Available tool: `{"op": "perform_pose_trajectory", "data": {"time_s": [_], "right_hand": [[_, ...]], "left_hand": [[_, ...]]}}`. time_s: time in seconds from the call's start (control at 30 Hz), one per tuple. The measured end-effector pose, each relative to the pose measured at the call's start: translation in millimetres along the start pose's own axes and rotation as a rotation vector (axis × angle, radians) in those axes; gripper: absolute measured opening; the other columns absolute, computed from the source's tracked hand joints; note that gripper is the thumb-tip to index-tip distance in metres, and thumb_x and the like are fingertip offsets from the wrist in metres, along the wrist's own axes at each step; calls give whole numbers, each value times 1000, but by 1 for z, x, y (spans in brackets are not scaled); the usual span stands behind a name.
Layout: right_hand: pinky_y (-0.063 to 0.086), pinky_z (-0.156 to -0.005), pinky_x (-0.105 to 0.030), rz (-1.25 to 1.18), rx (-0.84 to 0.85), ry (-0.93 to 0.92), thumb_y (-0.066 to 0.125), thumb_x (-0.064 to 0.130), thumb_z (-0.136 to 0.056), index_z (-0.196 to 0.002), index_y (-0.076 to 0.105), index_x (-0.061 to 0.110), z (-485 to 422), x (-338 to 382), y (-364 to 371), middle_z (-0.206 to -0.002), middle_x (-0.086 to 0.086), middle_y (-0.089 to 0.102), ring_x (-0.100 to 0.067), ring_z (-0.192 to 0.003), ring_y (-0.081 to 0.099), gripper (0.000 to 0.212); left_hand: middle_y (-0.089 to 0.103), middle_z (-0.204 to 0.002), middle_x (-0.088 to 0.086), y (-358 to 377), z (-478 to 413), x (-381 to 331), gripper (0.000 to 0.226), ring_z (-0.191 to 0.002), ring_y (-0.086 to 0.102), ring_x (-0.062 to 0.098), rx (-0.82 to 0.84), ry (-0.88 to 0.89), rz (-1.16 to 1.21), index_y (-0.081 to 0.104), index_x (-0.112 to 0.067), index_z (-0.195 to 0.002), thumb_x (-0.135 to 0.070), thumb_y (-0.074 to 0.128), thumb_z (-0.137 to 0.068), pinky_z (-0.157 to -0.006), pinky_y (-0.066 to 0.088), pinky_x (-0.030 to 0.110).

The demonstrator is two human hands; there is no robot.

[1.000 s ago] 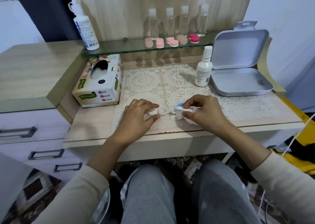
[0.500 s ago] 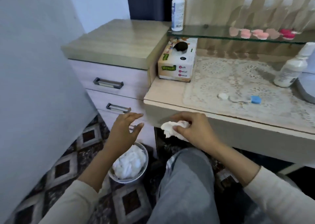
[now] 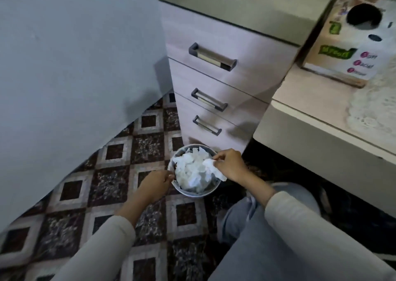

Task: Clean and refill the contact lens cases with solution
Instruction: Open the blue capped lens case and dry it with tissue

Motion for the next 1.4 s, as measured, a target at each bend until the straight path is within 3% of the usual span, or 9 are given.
{"op": "perform_pose_trajectory", "data": {"time_s": [0.1,0.23,0.4,0.6,0.77,1.07,1.2,1.4], "right_hand": [[47,-90,-27,19,-11,65,62,11,-82,-98,72,11,-29,0,23,-113,-6,66,-23,-103,60,19],[45,-79,-22,36,6,80,61,8,-84,-103,69,5,-60,2,49,-111,-10,66,-24,-100,61,21],[46,-83,-26,73,27,64,60,11,-83,-104,69,8,-94,-4,73,-112,-11,66,-26,-100,61,23],[44,-97,-34,200,144,3,61,13,-84,-114,64,4,-112,-14,84,-122,-14,60,-26,-112,56,31],[44,-98,-34,213,153,-79,55,9,-88,-112,64,1,-111,-15,81,-119,-15,63,-26,-110,58,27],[43,-92,-25,285,262,-111,56,19,-89,-114,64,6,-72,-10,68,-120,-10,62,-22,-109,58,29],[42,-98,-30,365,308,-194,55,27,-91,-118,62,7,-39,3,55,-128,-8,58,-22,-114,55,34],[41,-90,-25,358,231,-297,56,31,-91,-122,60,15,21,25,4,-119,-8,63,-22,-108,57,36]], "left_hand": [[60,-121,15,7,-10,12,36,-110,54,29,73,-60,-20,58,-7,-121,-24,35,-100,-84,40,29],[57,-126,15,15,-23,26,37,-115,52,29,133,-117,-13,53,-9,-127,-27,34,-100,-89,40,31],[58,-126,12,29,-33,44,36,-114,53,26,176,-161,8,54,-14,-127,-30,36,-99,-90,42,32],[56,-130,8,44,-39,64,41,-119,51,23,192,-189,-7,51,-13,-130,-35,38,-98,-95,41,31],[59,-126,8,50,-42,66,39,-114,55,22,200,-198,60,54,-14,-128,-34,42,-97,-93,44,33],[62,-120,10,40,-31,39,36,-105,58,25,225,-144,36,57,-13,-122,-33,40,-98,-84,45,32],[59,-124,11,24,-17,18,37,-109,56,25,190,-95,-22,54,-12,-127,-29,40,-98,-85,44,31],[59,-126,7,-7,14,-22,38,-111,56,21,86,36,-30,52,-17,-129,-34,43,-96,-90,43,30]]}}
Point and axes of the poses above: each hand's wrist, its own z-axis away from the middle knuckle, its own y-axis out of the palm, x = y × z, the point moved 5 cm from there along -z, towards the middle knuckle
